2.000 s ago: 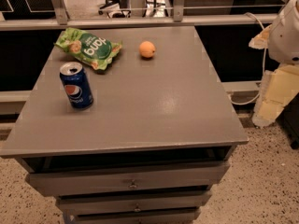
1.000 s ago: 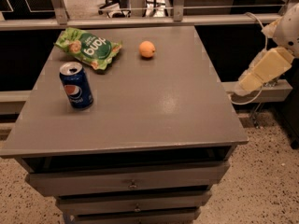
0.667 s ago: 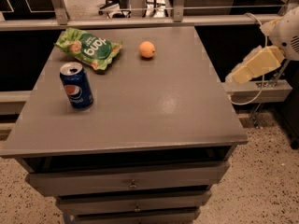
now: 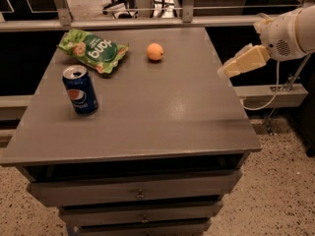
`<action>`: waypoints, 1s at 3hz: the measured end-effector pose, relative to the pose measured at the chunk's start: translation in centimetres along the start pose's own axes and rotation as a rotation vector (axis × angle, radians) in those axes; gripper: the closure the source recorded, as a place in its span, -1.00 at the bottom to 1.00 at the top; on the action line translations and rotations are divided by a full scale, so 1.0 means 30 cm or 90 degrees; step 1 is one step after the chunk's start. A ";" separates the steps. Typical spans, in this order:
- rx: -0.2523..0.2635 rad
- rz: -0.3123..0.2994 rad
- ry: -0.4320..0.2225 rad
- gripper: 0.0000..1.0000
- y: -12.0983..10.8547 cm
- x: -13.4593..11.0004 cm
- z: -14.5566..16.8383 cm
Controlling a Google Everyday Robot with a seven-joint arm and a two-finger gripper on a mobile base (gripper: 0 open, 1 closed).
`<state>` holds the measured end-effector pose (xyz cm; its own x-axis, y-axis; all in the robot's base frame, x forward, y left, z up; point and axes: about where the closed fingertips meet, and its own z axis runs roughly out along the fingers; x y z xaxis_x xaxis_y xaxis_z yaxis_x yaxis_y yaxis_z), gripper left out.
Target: Move orange near pepsi can
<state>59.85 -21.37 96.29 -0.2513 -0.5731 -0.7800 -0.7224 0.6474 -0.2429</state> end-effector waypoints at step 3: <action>-0.017 0.044 -0.080 -1.00 -0.007 0.005 0.180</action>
Offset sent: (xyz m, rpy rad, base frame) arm 0.0163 0.0133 -0.0138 0.0972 -0.0358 0.0441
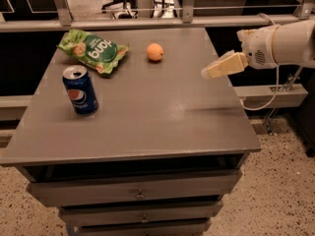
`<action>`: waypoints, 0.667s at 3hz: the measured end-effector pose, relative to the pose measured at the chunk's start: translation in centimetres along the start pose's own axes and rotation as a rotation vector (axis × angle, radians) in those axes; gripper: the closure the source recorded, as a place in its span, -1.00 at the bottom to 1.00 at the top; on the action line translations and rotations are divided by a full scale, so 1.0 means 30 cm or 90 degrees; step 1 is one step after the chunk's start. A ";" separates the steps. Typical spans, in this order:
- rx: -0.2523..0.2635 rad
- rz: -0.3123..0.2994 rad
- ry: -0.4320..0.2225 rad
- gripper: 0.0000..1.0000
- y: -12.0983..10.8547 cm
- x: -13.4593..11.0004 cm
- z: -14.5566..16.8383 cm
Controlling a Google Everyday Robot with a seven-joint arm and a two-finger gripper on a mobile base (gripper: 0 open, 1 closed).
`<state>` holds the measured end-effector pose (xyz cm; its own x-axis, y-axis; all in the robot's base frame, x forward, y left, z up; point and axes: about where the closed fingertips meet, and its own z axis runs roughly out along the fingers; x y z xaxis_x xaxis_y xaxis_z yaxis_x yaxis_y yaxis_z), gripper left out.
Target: Move orange near pepsi can
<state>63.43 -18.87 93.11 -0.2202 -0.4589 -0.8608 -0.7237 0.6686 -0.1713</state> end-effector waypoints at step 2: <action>-0.003 0.034 -0.043 -1.00 -0.065 0.019 0.225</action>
Offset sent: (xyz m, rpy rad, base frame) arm 0.0945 0.0352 -0.0471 0.1226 -0.0251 -0.0020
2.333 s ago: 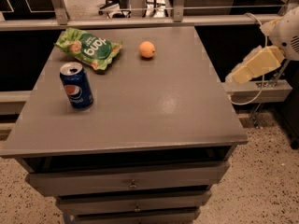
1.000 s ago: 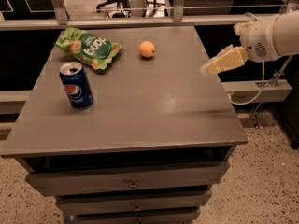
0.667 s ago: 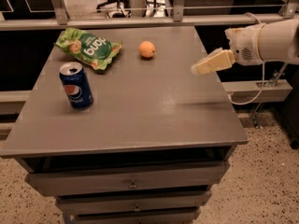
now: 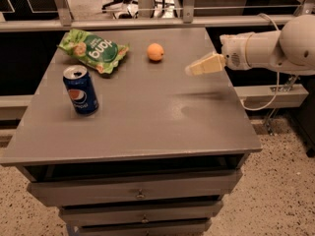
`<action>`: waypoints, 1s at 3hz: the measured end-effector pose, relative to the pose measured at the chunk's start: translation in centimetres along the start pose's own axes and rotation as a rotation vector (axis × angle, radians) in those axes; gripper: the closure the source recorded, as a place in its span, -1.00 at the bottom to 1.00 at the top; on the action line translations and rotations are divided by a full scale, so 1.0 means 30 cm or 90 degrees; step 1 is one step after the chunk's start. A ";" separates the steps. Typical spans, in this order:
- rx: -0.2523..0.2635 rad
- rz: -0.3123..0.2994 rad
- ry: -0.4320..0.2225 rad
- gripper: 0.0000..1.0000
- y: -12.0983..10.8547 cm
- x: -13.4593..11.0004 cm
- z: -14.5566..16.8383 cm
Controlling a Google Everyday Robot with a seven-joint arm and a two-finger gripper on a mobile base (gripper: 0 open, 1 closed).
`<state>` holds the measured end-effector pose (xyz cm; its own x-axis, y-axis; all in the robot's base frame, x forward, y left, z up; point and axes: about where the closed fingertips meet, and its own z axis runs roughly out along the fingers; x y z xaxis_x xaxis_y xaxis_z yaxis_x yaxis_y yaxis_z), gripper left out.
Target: Move orange near pepsi can
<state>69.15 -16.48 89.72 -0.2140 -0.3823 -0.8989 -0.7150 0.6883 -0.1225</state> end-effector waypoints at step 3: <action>-0.087 -0.018 -0.021 -1.00 0.032 -0.058 0.268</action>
Offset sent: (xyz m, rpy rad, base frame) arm 0.0551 0.0593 -0.0172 0.0445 0.0022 0.1453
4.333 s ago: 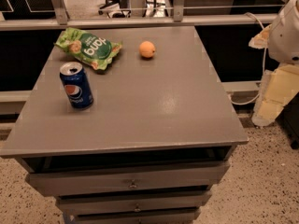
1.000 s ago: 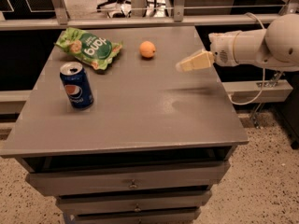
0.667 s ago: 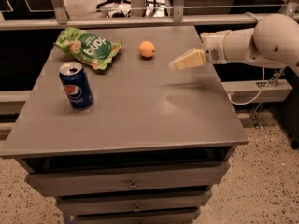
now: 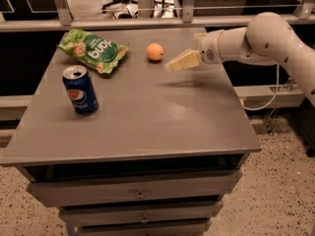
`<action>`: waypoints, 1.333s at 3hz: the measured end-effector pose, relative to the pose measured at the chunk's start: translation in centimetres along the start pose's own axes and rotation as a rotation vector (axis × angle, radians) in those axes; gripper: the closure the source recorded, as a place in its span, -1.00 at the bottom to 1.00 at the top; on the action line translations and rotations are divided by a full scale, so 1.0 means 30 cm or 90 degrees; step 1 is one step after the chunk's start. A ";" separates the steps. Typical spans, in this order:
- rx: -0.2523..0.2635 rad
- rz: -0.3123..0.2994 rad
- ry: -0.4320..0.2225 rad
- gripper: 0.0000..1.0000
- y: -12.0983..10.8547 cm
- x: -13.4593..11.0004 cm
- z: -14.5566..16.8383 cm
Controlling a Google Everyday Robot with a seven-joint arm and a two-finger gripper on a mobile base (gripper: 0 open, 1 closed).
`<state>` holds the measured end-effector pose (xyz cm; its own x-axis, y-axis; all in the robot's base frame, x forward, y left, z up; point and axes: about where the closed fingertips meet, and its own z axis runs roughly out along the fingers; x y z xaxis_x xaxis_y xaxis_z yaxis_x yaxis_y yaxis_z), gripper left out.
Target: Move orange near pepsi can
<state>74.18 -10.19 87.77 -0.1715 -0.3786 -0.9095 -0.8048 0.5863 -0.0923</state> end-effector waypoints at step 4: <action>-0.032 -0.005 -0.009 -1.00 -0.004 -0.050 0.267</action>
Offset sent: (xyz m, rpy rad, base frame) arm 0.0430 0.0429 -0.0123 -0.0074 -0.0117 0.0297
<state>79.09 -3.96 85.91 -0.1581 -0.3727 -0.9144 -0.8337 0.5466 -0.0786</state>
